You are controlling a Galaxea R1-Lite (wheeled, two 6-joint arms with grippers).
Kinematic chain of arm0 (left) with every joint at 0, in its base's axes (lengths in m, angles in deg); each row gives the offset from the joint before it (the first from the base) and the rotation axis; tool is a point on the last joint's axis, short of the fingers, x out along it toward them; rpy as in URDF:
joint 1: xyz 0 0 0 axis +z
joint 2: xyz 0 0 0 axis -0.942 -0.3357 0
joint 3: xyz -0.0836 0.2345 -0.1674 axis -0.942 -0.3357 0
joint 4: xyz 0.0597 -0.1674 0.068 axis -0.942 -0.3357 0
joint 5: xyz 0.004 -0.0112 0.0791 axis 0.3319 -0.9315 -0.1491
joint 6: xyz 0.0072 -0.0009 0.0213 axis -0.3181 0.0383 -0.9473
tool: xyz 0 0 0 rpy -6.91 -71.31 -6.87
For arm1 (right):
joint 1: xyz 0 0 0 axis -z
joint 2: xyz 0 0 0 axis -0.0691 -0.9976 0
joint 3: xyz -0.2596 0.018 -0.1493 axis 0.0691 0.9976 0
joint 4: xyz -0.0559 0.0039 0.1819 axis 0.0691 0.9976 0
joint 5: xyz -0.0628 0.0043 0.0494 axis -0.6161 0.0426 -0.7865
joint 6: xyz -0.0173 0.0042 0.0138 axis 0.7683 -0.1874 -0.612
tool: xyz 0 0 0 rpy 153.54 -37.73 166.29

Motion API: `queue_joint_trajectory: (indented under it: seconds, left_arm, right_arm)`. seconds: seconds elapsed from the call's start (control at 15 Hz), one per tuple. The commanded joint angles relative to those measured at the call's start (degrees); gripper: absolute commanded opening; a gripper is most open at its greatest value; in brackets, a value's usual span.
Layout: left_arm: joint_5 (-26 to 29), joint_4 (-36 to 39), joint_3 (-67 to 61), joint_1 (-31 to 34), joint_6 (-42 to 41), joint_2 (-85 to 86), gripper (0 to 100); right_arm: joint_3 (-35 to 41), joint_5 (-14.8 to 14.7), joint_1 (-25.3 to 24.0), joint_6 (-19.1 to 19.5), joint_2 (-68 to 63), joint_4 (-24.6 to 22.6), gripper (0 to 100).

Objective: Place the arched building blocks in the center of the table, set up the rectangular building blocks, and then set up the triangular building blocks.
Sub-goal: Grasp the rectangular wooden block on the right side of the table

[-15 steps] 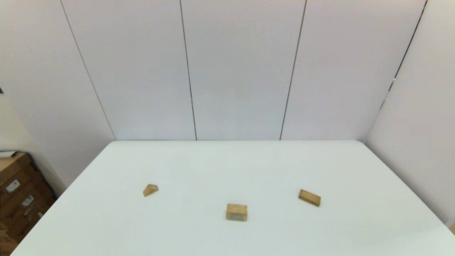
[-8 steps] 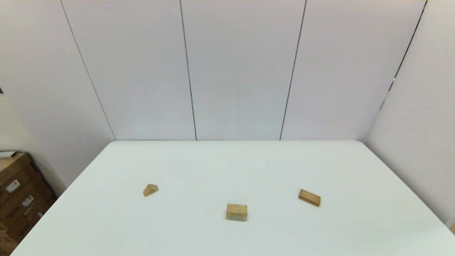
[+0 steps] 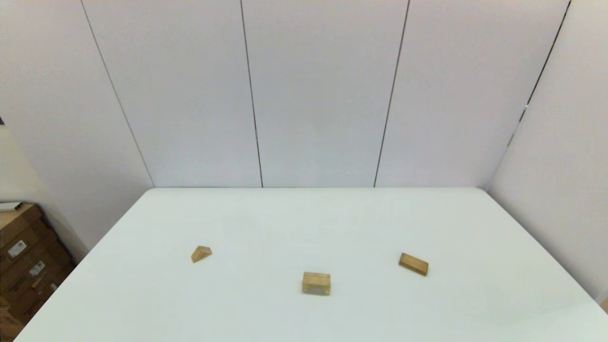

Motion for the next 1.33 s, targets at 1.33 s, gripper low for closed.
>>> queue_joint_trajectory:
  seconds: [1.33]
  left_arm:
    - [0.0,-0.02,0.0,0.02,0.0,-0.05,100]
  right_arm:
    - [-28.74,12.45,0.17,-1.33,-41.55,14.89,100]
